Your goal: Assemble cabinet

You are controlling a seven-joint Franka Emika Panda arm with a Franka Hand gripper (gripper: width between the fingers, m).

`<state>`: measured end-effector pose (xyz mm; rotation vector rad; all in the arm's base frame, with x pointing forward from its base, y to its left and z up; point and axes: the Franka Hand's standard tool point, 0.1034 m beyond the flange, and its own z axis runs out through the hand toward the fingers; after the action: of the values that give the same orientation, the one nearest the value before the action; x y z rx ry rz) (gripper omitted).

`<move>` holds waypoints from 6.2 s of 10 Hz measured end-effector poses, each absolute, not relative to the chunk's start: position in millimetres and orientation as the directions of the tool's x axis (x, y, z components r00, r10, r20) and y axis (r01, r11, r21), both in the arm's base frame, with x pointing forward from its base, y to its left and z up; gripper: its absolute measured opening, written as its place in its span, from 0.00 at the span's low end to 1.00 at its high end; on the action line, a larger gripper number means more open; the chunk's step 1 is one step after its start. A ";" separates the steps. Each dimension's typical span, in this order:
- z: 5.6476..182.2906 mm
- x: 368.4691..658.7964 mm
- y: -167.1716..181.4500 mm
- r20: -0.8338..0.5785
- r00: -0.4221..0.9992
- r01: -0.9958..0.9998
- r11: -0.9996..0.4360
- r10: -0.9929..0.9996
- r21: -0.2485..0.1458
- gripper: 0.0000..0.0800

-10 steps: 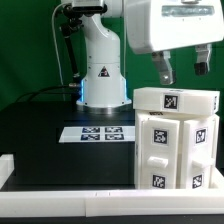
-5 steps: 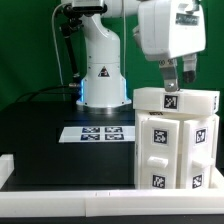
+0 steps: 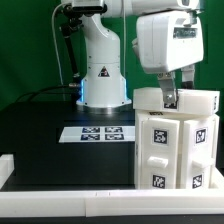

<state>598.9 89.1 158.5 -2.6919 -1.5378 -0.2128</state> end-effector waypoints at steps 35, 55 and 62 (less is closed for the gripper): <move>154.8 596.9 80.1 -0.243 -0.145 -0.974 0.181 -0.959 -0.135 0.70; 187.3 602.2 100.3 -0.130 0.677 -0.730 -0.640 -0.724 -0.241 1.00; 187.2 607.2 96.1 0.117 0.990 0.091 -0.987 0.075 -0.131 1.00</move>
Offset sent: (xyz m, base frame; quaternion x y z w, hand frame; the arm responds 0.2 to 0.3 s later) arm 0.0000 0.0000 0.0000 0.0000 0.0000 0.0000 1.0000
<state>607.2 96.1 187.2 -2.9980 -0.1256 -0.1683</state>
